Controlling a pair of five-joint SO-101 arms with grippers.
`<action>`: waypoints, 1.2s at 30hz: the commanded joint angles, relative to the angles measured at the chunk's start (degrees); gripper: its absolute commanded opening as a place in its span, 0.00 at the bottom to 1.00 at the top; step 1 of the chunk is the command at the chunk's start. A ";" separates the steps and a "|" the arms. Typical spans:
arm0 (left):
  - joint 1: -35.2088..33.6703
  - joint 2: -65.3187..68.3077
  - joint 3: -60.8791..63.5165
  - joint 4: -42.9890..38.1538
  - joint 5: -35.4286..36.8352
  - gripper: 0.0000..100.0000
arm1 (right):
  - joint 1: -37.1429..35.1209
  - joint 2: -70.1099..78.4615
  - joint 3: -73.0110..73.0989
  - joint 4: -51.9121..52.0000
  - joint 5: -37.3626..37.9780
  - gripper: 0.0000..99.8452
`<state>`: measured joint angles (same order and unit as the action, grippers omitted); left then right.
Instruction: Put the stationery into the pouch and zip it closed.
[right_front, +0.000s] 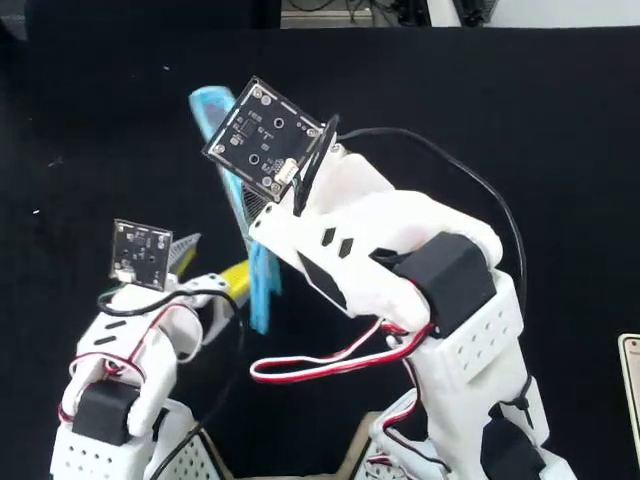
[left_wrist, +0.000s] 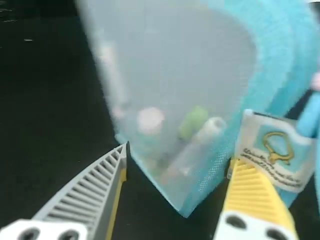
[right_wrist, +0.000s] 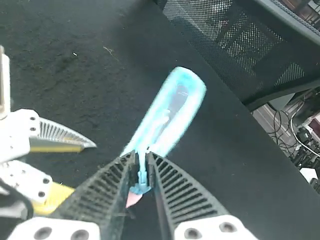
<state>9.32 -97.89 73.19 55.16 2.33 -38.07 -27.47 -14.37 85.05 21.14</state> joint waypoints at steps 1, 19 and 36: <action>-5.14 0.26 -0.66 -0.70 -3.60 0.32 | 0.62 -1.36 -2.42 -0.35 -0.26 0.01; 3.03 0.18 -7.34 5.63 -5.63 0.32 | 0.35 -1.10 -2.33 0.00 -0.26 0.01; 3.30 0.70 1.36 -10.99 -2.64 0.32 | 0.35 -1.01 -2.33 0.00 -0.26 0.01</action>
<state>12.04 -97.80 72.31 50.86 -3.21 -37.98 -27.47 -14.37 85.05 21.14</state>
